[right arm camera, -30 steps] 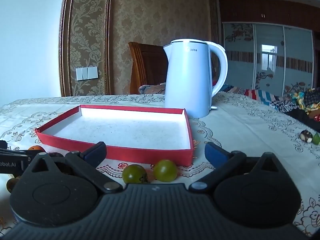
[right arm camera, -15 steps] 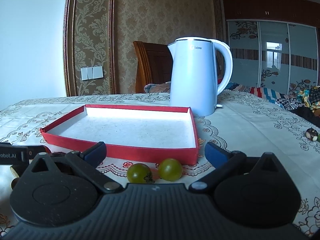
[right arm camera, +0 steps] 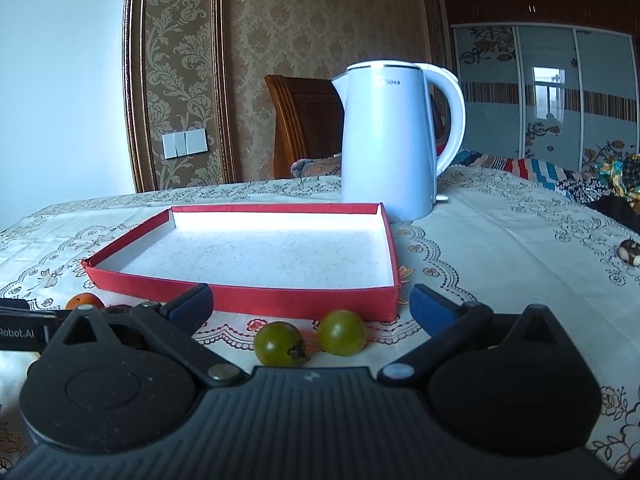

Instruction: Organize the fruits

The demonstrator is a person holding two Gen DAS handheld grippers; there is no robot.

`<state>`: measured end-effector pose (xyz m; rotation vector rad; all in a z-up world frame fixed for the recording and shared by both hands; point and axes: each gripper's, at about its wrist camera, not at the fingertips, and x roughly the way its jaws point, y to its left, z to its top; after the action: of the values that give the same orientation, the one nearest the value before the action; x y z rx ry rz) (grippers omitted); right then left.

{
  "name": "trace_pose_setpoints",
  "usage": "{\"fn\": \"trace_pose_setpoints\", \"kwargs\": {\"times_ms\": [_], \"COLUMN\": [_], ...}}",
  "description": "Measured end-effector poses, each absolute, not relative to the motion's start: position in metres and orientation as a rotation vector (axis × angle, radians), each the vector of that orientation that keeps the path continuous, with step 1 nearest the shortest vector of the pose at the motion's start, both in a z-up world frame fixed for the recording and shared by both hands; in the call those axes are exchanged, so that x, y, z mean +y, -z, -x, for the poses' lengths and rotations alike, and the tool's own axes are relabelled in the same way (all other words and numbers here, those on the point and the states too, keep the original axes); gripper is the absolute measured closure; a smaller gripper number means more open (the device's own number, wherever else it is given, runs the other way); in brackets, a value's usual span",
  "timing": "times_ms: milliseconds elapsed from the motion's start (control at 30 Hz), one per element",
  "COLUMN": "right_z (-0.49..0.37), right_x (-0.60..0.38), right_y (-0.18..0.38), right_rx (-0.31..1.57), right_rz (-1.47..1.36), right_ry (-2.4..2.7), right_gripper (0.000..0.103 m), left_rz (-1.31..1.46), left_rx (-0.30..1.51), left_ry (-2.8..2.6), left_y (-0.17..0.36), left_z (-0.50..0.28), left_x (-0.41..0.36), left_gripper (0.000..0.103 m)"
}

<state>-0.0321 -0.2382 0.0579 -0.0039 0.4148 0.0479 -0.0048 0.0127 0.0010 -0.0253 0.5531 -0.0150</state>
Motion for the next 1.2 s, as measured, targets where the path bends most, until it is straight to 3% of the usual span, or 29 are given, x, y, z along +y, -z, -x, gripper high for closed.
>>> {"fn": "trace_pose_setpoints", "kwargs": {"times_ms": [633,1200], "right_z": [0.027,0.096], "right_x": [-0.249,-0.235], "right_y": [-0.054,-0.047], "right_rx": [0.487,0.622], "right_rz": [-0.065,0.15], "right_ry": [-0.038,-0.301], "right_gripper": [0.0,0.003], "left_rz": [-0.03,-0.038], "left_rx": [0.531,0.535], "left_ry": [0.0,-0.007], "left_y": [0.0,0.001], "left_z": [0.006,0.007], "left_x": [0.008,0.009], "left_gripper": [0.0,0.0]}}
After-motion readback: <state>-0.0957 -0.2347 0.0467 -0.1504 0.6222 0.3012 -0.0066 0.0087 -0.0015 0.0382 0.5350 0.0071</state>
